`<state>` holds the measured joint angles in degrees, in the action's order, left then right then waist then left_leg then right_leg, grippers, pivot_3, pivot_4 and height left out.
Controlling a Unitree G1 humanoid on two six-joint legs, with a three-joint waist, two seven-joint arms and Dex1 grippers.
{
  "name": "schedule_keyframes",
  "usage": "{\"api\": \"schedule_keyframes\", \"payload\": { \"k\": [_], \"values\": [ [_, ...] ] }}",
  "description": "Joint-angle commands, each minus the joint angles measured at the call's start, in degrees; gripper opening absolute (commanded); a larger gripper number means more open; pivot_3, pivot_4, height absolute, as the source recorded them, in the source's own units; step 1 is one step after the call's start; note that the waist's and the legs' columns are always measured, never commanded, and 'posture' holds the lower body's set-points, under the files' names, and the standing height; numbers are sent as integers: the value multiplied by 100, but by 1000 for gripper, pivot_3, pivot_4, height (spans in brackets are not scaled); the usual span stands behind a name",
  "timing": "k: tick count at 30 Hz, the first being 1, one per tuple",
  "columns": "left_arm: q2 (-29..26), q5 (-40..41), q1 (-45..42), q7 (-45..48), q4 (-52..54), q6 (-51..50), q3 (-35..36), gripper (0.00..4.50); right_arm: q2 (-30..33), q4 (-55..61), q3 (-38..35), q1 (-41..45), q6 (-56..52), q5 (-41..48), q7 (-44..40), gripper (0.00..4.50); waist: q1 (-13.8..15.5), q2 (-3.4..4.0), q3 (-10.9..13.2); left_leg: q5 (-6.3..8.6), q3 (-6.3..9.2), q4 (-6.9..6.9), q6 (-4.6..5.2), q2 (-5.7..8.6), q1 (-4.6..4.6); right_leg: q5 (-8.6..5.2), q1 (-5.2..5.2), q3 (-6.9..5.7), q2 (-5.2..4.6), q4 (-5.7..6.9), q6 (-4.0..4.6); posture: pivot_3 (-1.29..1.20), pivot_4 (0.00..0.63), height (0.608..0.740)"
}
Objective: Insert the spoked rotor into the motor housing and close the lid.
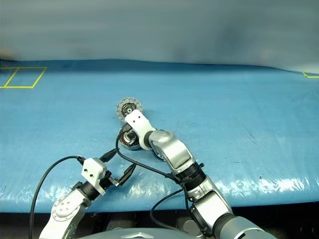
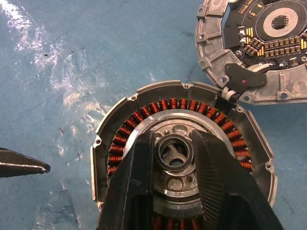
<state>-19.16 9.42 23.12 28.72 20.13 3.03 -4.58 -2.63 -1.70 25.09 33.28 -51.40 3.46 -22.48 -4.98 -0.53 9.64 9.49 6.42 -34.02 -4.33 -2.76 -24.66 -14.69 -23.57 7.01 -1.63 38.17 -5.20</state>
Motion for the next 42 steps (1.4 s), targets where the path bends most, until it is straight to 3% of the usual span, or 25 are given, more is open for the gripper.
{"api": "schedule_keyframes", "payload": {
  "k": [1,8,11,16,27,42],
  "values": [
    [18,20,39,-19,148,85,-3,4500,-48,436,-151,-90,-262,269,-132,2361,1,0,0,0,0,0,0,0,0,0,0,0,0,0,0,0,150,740],
    [-4,54,-12,35,96,80,-5,4500,-7,1653,-663,-149,-1149,926,-257,2361,8,0,0,0,1,0,0,0,-2,0,-1,0,0,0,0,0,150,740],
    [-15,85,-82,86,62,58,-30,4500,-28,2041,-717,-210,-1337,990,-68,1749,8,0,0,0,0,1,0,0,-2,-1,-2,0,0,-1,1,0,150,740],
    [-15,94,-184,161,15,26,-70,4500,220,1862,-201,-225,-885,635,157,77,5,0,0,0,0,-1,0,0,-1,-1,-2,0,0,-1,2,0,150,740],
    [-49,78,-199,160,31,3,-25,4500,148,545,-206,-19,33,379,230,31,1,0,0,0,0,2,0,0,-2,-1,-1,0,0,-2,1,0,150,740],
    [-27,75,-32,81,134,21,36,4500,-10,209,-48,14,108,381,-7,31,-2,0,0,0,0,3,0,0,-2,-1,-2,0,0,-2,2,0,150,740]
  ]
}}
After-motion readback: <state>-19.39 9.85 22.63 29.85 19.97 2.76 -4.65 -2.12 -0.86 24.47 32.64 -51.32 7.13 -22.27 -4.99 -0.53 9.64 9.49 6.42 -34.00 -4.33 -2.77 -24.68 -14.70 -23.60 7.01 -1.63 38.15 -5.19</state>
